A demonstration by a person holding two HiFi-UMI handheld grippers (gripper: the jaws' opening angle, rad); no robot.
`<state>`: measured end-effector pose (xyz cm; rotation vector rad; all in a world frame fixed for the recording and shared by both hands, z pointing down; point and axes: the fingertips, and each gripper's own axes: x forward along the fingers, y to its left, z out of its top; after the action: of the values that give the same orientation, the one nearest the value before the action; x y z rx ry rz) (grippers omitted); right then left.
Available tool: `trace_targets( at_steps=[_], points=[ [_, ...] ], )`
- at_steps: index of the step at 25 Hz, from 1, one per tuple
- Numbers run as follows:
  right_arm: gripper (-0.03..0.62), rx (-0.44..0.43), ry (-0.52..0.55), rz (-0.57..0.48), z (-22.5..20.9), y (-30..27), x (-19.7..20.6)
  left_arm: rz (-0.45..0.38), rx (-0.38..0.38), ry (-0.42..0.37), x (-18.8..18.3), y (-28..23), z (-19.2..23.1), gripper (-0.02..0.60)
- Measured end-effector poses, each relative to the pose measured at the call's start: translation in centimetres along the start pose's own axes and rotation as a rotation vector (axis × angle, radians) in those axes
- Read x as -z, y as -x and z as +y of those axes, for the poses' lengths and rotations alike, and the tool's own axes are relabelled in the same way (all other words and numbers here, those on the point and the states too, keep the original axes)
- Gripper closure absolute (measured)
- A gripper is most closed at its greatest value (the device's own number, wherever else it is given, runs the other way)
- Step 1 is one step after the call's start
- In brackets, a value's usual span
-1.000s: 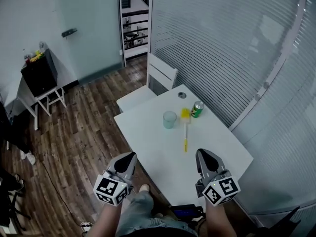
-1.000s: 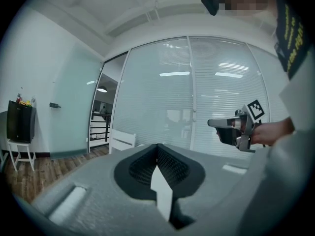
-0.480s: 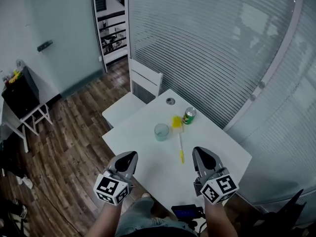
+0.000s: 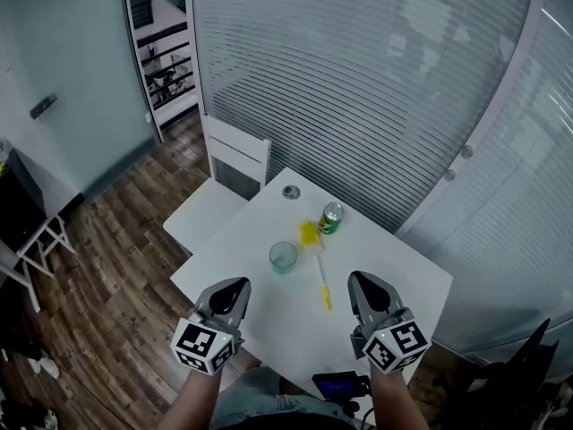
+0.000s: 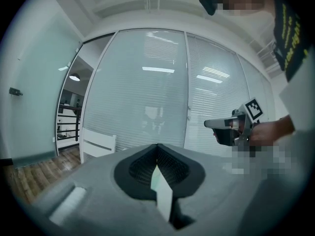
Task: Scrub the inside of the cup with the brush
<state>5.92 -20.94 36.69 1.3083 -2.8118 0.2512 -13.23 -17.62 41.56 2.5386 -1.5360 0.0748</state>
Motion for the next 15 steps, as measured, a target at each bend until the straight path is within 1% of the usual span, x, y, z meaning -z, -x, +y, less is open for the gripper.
trace_targets(
  at_steps=[7, 12, 15],
  points=[
    [0.588, 0.051, -0.009, 0.022, -0.7, -2.4, 1.4, 0.014, 0.058, 0.02, 0.7, -2.3, 2.3, 0.581],
    [0.588, 0.079, -0.015, 0.033, -1.3, -3.5, 2.2, 0.019, 0.108, 0.024, 1.1, -4.0, 2.8, 0.581],
    [0.588, 0.092, -0.014, 0.05, -1.7, -4.0, 2.7, 0.033, 0.134, 0.012, 1.6, -4.9, 2.8, 0.581]
  ],
)
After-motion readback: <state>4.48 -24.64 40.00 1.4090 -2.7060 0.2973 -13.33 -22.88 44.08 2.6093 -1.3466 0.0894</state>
